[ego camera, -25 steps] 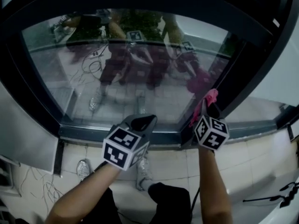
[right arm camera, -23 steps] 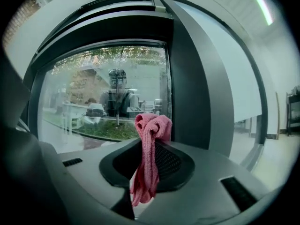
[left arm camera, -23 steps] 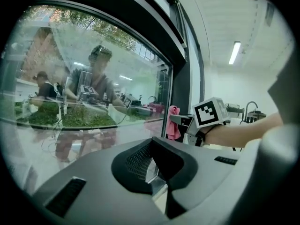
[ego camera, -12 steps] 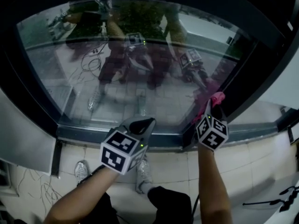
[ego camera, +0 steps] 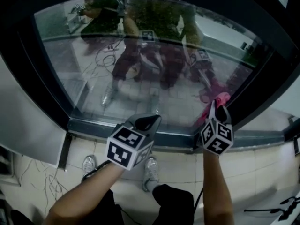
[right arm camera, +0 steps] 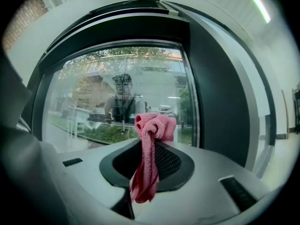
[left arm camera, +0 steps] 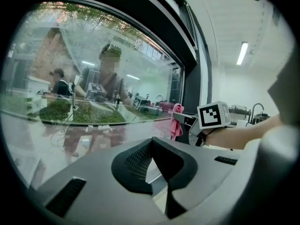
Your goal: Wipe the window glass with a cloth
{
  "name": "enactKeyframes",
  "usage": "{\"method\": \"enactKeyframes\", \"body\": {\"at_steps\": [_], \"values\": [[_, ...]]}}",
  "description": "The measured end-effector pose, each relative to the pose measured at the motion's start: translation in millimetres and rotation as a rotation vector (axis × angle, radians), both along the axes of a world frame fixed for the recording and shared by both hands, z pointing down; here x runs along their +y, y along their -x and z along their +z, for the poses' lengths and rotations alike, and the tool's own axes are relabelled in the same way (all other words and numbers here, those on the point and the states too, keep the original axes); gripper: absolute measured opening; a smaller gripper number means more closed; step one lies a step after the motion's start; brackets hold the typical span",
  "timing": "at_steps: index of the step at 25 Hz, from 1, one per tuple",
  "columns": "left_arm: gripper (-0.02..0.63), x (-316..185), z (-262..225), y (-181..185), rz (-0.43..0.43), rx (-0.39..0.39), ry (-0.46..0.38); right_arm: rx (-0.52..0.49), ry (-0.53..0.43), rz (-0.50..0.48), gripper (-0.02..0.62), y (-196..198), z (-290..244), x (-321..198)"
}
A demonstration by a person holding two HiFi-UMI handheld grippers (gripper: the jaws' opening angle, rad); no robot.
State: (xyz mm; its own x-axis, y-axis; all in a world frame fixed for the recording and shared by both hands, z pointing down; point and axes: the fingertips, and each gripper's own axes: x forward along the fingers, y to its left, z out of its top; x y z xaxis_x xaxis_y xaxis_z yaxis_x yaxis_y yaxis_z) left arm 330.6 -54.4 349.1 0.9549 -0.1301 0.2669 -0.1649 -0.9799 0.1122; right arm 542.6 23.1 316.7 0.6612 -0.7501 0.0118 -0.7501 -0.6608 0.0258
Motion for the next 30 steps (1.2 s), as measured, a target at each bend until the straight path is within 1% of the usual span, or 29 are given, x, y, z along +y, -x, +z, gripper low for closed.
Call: {"method": "enactKeyframes", "body": {"at_steps": [6,12,17,23,30], "values": [[0.006,-16,-4,19,-0.042,0.007,0.006,0.003,0.037,-0.101,0.066,43,1,-36],[0.006,-39,-6,46,-0.093,0.000,0.006,-0.023,0.026,-0.116,0.066,65,2,-58],[0.006,-60,-4,72,-0.142,-0.009,0.005,-0.028,0.026,-0.148,0.067,85,4,-77],[0.006,-82,-4,106,-0.200,-0.017,0.001,-0.028,0.018,-0.160,0.066,107,1,-95],[0.006,-102,-1,141,-0.258,-0.021,0.004,-0.032,0.029,-0.221,0.066,144,-2,-127]]}}
